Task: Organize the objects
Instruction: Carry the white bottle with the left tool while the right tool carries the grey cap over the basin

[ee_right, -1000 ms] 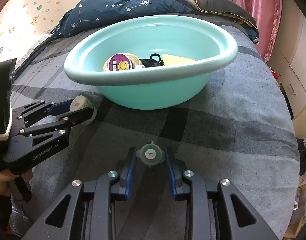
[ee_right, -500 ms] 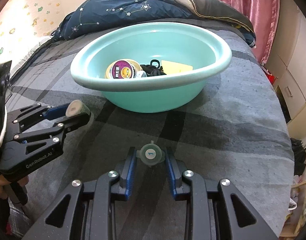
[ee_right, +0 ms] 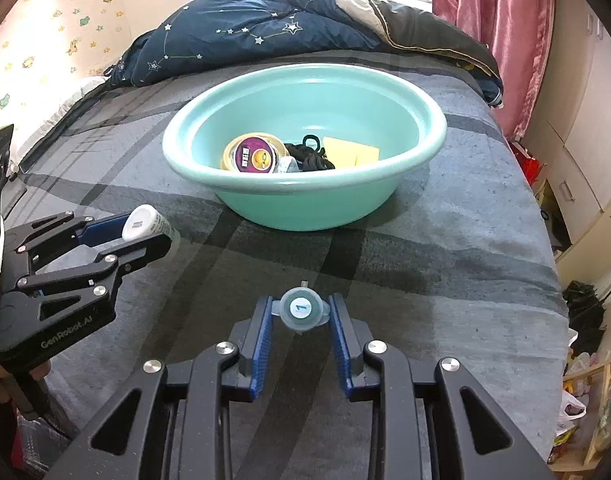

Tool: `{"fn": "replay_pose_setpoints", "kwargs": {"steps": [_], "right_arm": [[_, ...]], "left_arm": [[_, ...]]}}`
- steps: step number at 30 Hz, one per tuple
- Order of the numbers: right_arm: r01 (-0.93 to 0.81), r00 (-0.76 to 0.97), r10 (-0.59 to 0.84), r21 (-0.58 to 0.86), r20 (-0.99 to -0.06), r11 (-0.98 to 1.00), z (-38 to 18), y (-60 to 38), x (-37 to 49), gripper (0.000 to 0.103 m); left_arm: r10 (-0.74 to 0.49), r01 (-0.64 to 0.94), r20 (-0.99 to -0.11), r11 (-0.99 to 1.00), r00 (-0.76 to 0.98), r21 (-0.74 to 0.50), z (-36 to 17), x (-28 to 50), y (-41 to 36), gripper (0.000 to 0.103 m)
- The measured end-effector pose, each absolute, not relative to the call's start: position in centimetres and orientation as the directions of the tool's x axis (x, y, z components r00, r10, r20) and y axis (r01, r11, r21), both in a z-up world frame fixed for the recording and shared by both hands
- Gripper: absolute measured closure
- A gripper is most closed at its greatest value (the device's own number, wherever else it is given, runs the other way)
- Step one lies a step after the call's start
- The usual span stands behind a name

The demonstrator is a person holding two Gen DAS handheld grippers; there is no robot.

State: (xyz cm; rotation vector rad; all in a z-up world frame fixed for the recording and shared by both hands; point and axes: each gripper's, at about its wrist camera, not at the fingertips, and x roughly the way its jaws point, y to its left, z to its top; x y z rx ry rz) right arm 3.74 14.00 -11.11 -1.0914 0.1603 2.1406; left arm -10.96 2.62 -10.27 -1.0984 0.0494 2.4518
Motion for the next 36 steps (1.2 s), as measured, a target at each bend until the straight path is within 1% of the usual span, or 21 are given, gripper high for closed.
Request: {"fn": "replay_pose_setpoints", "kwargs": {"steps": [21, 36], "right_arm": [[-0.649, -0.397, 0.580, -0.230, -0.711, -0.725, -8.6, 12.3, 4.3, 0.073], [-0.644, -0.408, 0.597, -0.245, -0.691, -0.724, -5.3, 12.5, 3.3, 0.073]], "left_arm": [[0.405, -0.444, -0.698, -0.885, -0.591, -0.138, -6.9, -8.7, 2.3, 0.065], [0.416, -0.470, -0.681, -0.874, -0.602, -0.119, -3.6, -9.4, 2.7, 0.065]]}}
